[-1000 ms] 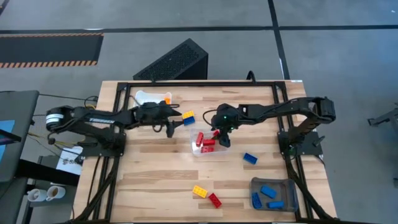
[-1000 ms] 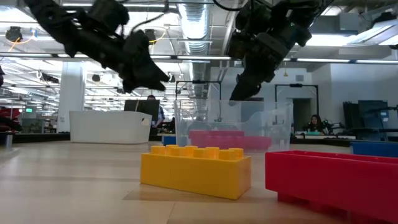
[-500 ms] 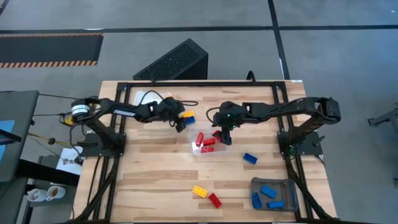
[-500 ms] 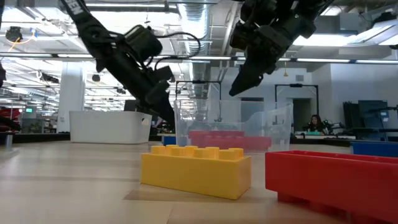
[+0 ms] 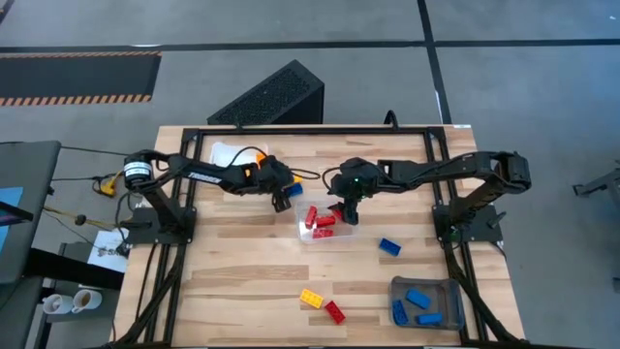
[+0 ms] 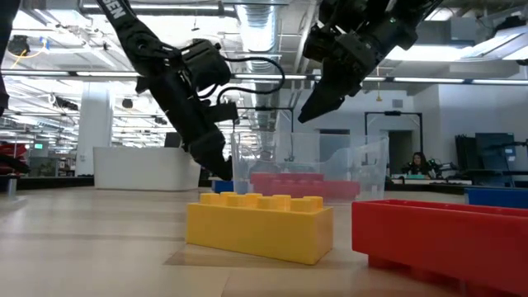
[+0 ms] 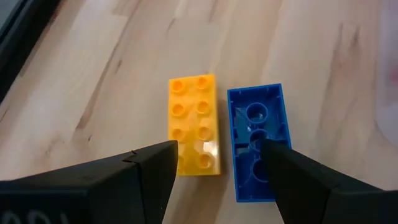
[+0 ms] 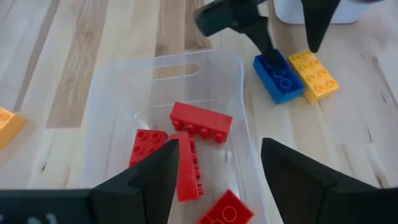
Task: Sort & place blocks by color
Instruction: Adjust the blue game piece, then put the yellow game piece into the white bin
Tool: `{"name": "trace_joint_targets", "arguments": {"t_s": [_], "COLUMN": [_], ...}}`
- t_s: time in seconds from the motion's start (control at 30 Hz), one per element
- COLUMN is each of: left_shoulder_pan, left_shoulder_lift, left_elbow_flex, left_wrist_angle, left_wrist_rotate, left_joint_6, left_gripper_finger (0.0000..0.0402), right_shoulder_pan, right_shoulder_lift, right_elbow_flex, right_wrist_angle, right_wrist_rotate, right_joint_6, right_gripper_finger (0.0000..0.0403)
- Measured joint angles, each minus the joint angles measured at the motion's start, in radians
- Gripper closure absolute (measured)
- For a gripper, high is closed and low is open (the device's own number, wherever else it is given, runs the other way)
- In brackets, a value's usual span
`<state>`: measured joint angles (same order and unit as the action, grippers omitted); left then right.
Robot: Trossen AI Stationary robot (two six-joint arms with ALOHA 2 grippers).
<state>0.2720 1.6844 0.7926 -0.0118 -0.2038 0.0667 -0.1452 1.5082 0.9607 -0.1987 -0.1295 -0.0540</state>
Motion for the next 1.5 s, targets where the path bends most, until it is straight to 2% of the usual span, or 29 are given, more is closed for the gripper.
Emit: {"name": "trace_joint_targets", "arguments": {"t_s": [0.13, 0.3, 0.43, 0.67, 0.77, 0.93, 1.13, 1.5], "left_shoulder_pan": [-0.032, -0.092, -0.117, -0.039, 0.020, 0.103, 0.123, 0.148], "left_shoulder_lift": [-0.002, -0.011, -0.059, -0.186, -0.197, -0.152, -0.059, 0.076], "left_elbow_flex": [0.001, 0.002, -0.004, -0.004, -0.004, -0.004, -0.003, 0.023], "left_wrist_angle": [-0.016, -0.050, -0.108, -0.084, -0.061, -0.022, 0.030, 0.089], "left_wrist_rotate": [0.000, 0.062, 0.050, 0.012, 0.055, 0.189, 0.263, 0.261], "left_joint_6": [0.039, 0.081, 0.097, 0.154, 0.165, 0.167, 0.177, 0.147], "left_gripper_finger": [0.0182, 0.0182, 0.0182, 0.0182, 0.0182, 0.0182, 0.0182, 0.0182], "right_shoulder_pan": [0.000, 0.000, 0.000, 0.000, 0.000, 0.000, -0.001, -0.010], "right_shoulder_lift": [0.000, 0.000, 0.000, 0.000, 0.000, 0.000, 0.000, 0.000], "right_elbow_flex": [0.000, 0.000, 0.000, -0.001, -0.001, -0.001, -0.001, -0.001], "right_wrist_angle": [0.001, 0.001, 0.001, 0.002, 0.004, 0.005, 0.005, 0.017], "right_wrist_rotate": [0.000, 0.000, 0.000, 0.000, 0.000, 0.000, 0.000, 0.000], "right_joint_6": [0.000, 0.000, 0.000, -0.005, -0.007, -0.010, -0.011, -0.007], "right_gripper_finger": [0.0154, 0.0154, 0.0154, 0.0154, 0.0154, 0.0154, 0.0154, 0.0154]}}
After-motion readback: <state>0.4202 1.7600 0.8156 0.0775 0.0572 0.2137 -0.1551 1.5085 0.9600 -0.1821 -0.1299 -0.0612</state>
